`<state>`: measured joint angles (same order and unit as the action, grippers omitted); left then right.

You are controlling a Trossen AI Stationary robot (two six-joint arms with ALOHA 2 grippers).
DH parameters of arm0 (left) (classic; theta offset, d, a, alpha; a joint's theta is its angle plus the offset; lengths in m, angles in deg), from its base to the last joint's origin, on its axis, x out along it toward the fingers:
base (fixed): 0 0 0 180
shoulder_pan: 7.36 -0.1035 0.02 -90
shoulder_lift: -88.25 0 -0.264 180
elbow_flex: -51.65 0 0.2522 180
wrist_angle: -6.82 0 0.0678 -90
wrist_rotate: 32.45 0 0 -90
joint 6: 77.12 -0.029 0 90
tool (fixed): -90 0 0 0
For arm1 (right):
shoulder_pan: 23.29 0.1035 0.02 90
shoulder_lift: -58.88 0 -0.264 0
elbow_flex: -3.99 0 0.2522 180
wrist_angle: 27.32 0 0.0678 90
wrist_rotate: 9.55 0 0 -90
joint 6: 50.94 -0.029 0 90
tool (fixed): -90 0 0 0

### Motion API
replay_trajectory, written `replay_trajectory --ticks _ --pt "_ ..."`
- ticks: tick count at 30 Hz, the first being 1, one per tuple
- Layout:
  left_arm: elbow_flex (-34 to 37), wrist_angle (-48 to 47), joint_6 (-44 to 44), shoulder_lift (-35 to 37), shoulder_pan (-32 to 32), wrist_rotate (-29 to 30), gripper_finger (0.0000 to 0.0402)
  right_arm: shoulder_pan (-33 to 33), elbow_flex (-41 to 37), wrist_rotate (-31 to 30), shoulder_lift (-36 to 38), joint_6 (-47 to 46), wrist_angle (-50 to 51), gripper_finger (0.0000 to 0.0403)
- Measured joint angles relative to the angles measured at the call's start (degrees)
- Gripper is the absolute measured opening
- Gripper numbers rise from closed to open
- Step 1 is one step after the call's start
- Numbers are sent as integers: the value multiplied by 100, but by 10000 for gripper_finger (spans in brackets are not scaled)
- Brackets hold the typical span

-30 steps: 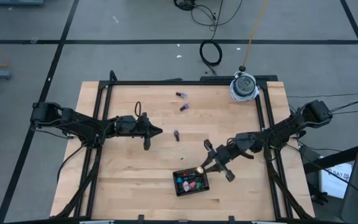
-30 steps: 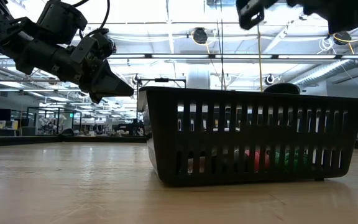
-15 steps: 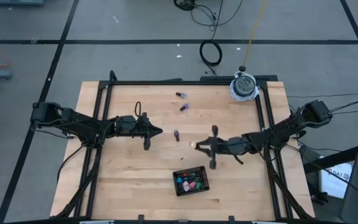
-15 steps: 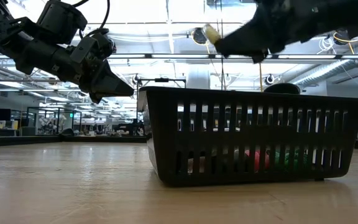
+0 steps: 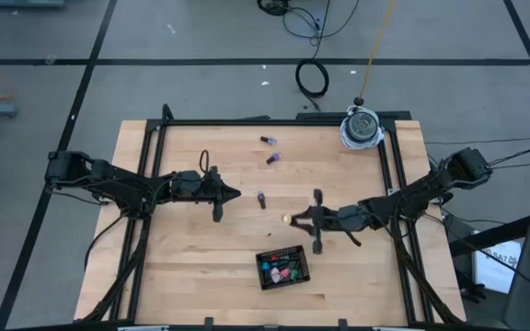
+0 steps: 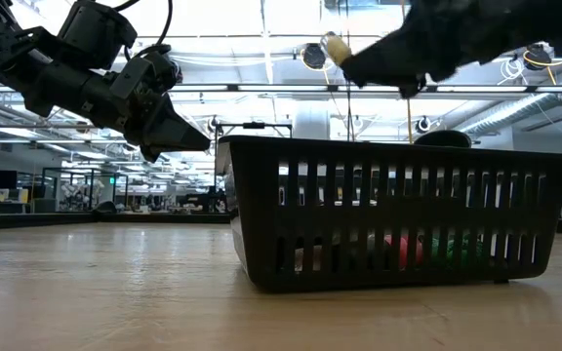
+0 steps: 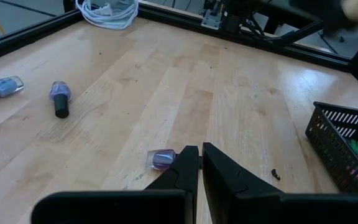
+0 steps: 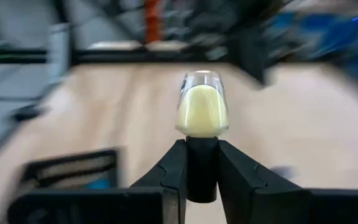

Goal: Pick & Place Nail Polish
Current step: Put the yellow nail polish bottle into the black bin

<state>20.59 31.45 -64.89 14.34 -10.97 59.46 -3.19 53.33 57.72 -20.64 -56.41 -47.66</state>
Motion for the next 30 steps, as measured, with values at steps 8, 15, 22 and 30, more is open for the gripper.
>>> replay_trajectory --ticks 8,15,22,30 --pt "0 0 0 -2 2 -2 19 -260 -2 2819 -2 -435 -709 49" --pt "0 0 0 -2 1 -1 19 -241 0 3320 4 33 -1738 49" --pt "0 0 0 -2 2 -1 19 -252 -2 2226 -124 -378 -310 49" --pt "0 2 0 -2 0 -2 19 -92 -7 359 -122 1101 -909 49"
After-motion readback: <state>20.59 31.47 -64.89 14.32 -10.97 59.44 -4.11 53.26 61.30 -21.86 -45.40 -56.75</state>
